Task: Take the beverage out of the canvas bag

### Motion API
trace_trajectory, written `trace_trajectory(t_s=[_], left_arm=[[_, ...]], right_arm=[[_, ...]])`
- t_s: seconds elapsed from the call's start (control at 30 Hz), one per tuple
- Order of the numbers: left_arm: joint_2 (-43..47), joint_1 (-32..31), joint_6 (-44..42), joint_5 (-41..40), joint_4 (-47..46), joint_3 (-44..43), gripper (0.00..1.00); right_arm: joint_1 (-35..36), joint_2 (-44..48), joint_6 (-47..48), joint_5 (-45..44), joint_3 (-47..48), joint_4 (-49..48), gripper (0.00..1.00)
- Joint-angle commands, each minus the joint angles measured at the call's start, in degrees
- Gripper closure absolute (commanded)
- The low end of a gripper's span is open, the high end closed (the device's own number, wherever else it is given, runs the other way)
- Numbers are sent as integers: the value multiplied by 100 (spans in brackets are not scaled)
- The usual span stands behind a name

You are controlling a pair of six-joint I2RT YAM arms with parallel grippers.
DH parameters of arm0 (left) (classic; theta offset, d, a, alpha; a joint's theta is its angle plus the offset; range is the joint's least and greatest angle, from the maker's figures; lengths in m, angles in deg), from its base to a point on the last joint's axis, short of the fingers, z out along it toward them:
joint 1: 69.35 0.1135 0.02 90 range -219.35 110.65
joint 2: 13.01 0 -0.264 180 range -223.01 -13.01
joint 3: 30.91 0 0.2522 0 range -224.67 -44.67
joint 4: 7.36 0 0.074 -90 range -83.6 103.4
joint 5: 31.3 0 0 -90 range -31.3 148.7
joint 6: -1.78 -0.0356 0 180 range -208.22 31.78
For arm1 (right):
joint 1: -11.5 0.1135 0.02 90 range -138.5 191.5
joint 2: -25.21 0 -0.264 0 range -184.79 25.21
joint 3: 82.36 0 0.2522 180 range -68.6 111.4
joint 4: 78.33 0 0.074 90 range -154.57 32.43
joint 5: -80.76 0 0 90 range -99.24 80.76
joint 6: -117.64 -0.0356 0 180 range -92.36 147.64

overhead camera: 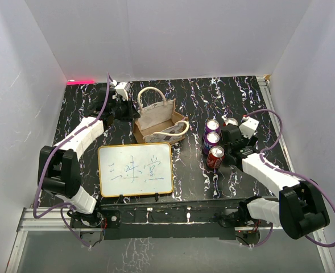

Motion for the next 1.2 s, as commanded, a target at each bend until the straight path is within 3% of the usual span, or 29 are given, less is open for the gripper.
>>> trace_trajectory(t_s=[0.0, 0.23, 0.47, 0.67, 0.83, 0.93, 1.07, 1.17], left_arm=[[41, -4, 37, 112, -34, -280, 100], [47, -7, 35, 111, -29, -280, 100], [-7, -7, 73, 120, -51, -280, 100], [2, -50, 70, 25, -48, -226, 98], [228, -283, -151, -447, -26, -84, 77], [548, -621, -375, -1259, -45, 125, 63], [1190, -960, -660, -2051, -665, 887, 37], [1471, -977, -788, -2090, -559, 723, 18]], right_arm=[[-37, 54, 68, -172, 219, -438, 18], [-45, 371, 238, -352, 468, -159, 15], [-42, 1280, 933, -663, 587, -124, 11], [-42, 1773, 2014, 1358, 895, -316, 1], [-42, 1995, 2235, 3358, 1293, -140, 1], [-37, 1869, 2333, 4204, 1490, 79, 1], [-37, 1728, 2399, 3583, 1708, 763, 1], [-27, 1808, 2456, 2884, 1716, 1185, 1]])
